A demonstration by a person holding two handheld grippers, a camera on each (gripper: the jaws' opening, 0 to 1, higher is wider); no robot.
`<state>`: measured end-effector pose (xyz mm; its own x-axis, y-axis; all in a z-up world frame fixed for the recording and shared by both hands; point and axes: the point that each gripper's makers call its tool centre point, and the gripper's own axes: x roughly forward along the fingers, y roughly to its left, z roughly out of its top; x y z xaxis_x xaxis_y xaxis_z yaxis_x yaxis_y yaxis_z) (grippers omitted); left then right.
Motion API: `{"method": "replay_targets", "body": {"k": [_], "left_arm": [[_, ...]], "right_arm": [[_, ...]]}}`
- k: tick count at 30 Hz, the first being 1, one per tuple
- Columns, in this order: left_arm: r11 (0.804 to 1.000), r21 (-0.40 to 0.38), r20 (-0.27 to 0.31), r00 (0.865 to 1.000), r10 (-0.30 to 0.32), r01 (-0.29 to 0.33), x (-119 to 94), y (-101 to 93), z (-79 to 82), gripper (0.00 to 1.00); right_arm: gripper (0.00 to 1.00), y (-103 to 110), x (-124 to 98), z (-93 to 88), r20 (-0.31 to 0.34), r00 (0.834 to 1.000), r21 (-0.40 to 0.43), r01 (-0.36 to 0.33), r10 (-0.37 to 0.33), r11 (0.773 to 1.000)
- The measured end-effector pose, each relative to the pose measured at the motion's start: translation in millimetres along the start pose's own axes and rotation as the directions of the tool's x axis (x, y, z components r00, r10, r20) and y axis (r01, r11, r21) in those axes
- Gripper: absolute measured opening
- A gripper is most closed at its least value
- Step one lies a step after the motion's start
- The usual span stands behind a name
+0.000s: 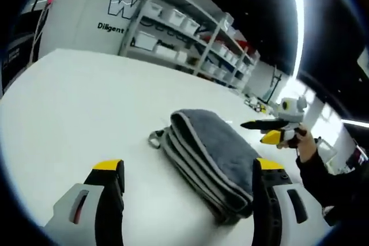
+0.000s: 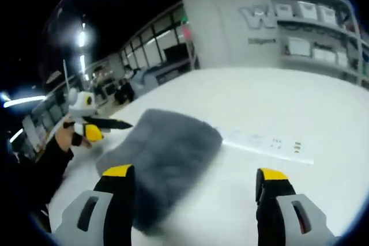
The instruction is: Open the folded towel by lifting each exposed corner and separating the folded layers until the towel lies flat within the target outline without major curled edges
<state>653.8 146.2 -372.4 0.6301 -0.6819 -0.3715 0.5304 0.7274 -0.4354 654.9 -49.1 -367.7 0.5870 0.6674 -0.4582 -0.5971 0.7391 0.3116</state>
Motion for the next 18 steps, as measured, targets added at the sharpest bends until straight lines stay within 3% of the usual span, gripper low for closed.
{"method": "replay_targets", "body": {"k": [2, 5, 9, 14, 18], "left_arm": [[1.0, -0.009, -0.006, 1.0, -0.005, 0.005, 2.5, -2.1, -3.8, 0.89], [0.999, -0.028, -0.019, 1.0, -0.017, 0.016, 3.5, -1.5, -6.4, 0.87], [0.998, -0.056, -0.027, 0.999, -0.04, 0.038, 3.7, -16.0, -16.3, 0.87], [0.997, -0.067, -0.036, 0.999, -0.04, 0.038, 5.7, -25.7, -28.0, 0.84], [0.995, -0.093, -0.029, 0.998, -0.048, 0.045, 8.3, -16.9, -20.0, 0.8]], "right_arm": [[0.85, 4.2, 5.5, -4.5, -0.006, 1.0, 0.04, -0.029, 0.029, 0.999], [0.83, 1.9, 11.6, -10.5, -0.017, 1.0, 0.037, -0.019, 0.02, 0.999], [0.75, -3.0, 15.7, -7.2, 0.0, 0.999, 0.07, -0.037, 0.037, 0.997], [0.74, -5.1, 14.4, -5.3, 0.002, 0.999, 0.088, -0.045, 0.045, 0.995], [0.76, -2.2, 19.9, -9.0, -0.009, 0.998, 0.108, -0.068, 0.069, 0.992]]}}
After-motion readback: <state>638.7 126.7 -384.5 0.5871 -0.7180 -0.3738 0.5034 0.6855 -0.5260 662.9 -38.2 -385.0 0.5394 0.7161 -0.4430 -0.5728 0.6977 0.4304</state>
